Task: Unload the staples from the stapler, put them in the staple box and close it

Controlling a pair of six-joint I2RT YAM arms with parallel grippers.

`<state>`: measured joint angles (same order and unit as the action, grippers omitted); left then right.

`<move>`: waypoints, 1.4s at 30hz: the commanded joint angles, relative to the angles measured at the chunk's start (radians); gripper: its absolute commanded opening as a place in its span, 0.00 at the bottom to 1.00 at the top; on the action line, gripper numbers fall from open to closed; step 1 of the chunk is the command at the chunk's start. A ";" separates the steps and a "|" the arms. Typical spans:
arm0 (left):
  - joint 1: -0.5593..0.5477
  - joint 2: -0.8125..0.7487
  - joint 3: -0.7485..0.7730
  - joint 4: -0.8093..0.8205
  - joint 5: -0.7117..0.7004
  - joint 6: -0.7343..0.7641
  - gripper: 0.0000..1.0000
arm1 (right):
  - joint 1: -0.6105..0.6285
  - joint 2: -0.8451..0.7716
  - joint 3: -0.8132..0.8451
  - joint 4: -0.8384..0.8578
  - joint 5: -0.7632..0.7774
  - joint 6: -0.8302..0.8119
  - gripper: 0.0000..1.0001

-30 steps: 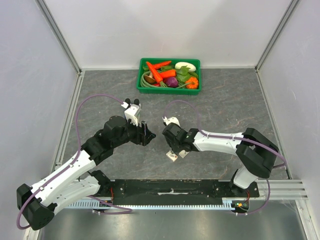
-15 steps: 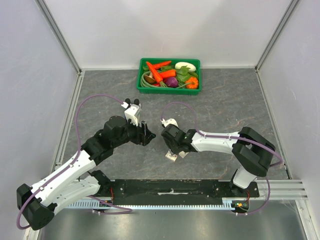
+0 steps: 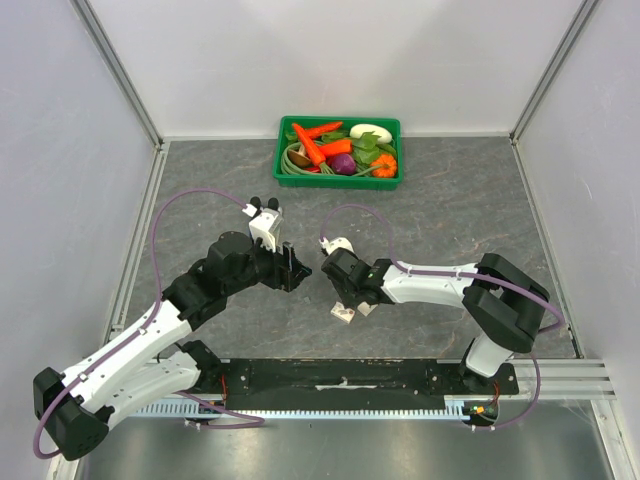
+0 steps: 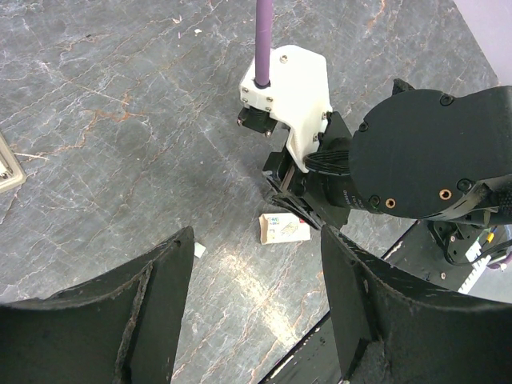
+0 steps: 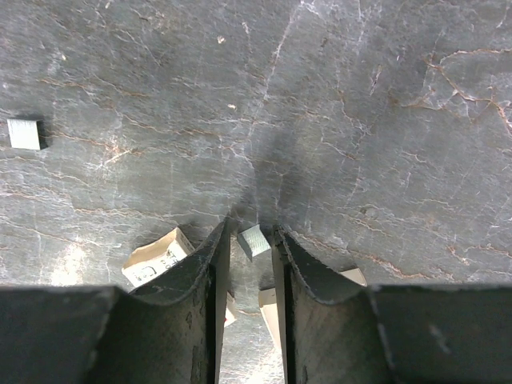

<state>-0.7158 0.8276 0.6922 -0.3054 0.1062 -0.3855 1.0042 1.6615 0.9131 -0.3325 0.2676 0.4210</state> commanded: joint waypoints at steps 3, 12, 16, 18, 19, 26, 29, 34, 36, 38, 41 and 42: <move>-0.007 -0.001 0.006 0.017 -0.002 -0.019 0.70 | 0.004 -0.006 0.004 -0.005 0.007 -0.010 0.30; -0.007 0.002 0.010 0.015 0.001 -0.018 0.70 | 0.004 -0.029 0.007 -0.022 0.028 -0.002 0.19; -0.005 0.002 0.009 0.015 0.001 -0.018 0.70 | 0.004 -0.052 0.018 -0.039 0.053 0.002 0.18; -0.007 0.004 0.009 0.015 0.000 -0.016 0.70 | 0.004 -0.068 0.026 -0.054 0.062 0.002 0.17; -0.005 0.002 0.007 0.015 -0.002 -0.016 0.70 | 0.004 -0.078 0.027 -0.057 0.065 0.004 0.17; -0.005 -0.004 0.006 0.015 -0.003 -0.018 0.70 | 0.004 -0.175 0.035 -0.109 0.068 0.022 0.17; -0.007 -0.004 0.006 0.015 -0.003 -0.018 0.70 | 0.004 -0.218 0.021 -0.125 0.068 0.028 0.17; -0.005 -0.002 0.006 0.015 0.000 -0.018 0.70 | 0.004 -0.259 -0.017 -0.140 0.070 0.048 0.17; -0.007 -0.005 0.004 0.015 0.000 -0.019 0.70 | 0.004 -0.270 -0.037 -0.140 0.068 0.058 0.17; -0.007 -0.008 0.003 0.015 0.000 -0.019 0.70 | 0.005 -0.276 -0.057 -0.138 0.065 0.070 0.17; -0.007 -0.007 0.006 0.015 0.001 -0.021 0.70 | 0.007 -0.289 -0.080 -0.128 0.058 0.081 0.17; -0.007 -0.007 0.006 0.015 0.001 -0.020 0.70 | 0.007 -0.293 -0.085 -0.125 0.058 0.084 0.17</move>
<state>-0.7158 0.8314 0.6922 -0.3054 0.1066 -0.3855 1.0046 1.4048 0.8516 -0.4538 0.3153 0.4713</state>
